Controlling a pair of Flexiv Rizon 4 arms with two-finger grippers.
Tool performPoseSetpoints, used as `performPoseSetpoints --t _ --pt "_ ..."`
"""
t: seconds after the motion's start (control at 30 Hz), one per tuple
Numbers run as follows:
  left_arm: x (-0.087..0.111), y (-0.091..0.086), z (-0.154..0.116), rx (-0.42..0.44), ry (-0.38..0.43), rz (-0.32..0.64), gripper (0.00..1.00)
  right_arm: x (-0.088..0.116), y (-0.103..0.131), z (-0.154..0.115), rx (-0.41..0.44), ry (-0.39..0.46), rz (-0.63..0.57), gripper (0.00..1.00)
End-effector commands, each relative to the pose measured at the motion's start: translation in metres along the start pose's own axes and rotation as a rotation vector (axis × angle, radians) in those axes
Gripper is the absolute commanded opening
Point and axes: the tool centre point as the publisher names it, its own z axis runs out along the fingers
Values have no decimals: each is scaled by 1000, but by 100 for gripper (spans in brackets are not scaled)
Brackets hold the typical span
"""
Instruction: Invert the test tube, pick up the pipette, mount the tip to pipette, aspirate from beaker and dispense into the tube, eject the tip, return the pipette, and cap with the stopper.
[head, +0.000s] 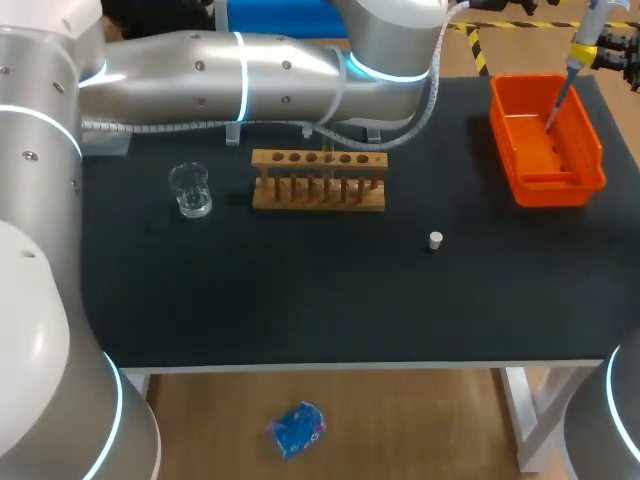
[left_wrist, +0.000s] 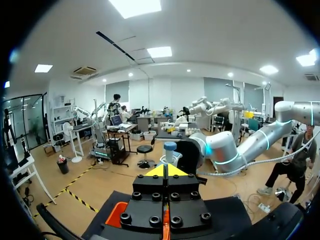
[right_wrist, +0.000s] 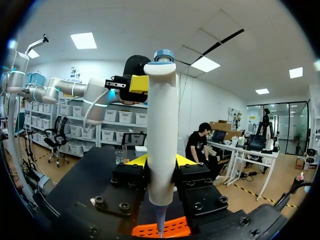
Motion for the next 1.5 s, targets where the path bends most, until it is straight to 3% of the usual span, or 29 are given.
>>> performPoseSetpoints --t 0.03,0.23,0.6,1.07,1.5 --pt "1 3 2 61 -6 2 0 -1 0 -1 -1 4 -1 0" --pt "6 -1 7 126 1 71 0 -1 0 -1 -1 4 -1 0" --pt "5 0 27 247 96 34 0 -1 0 -1 -1 4 -1 0" --pt "-1 -4 32 246 114 49 0 -1 0 -1 -1 4 -1 0" --pt "1 1 34 172 110 42 0 -1 0 -1 -1 4 -1 0"
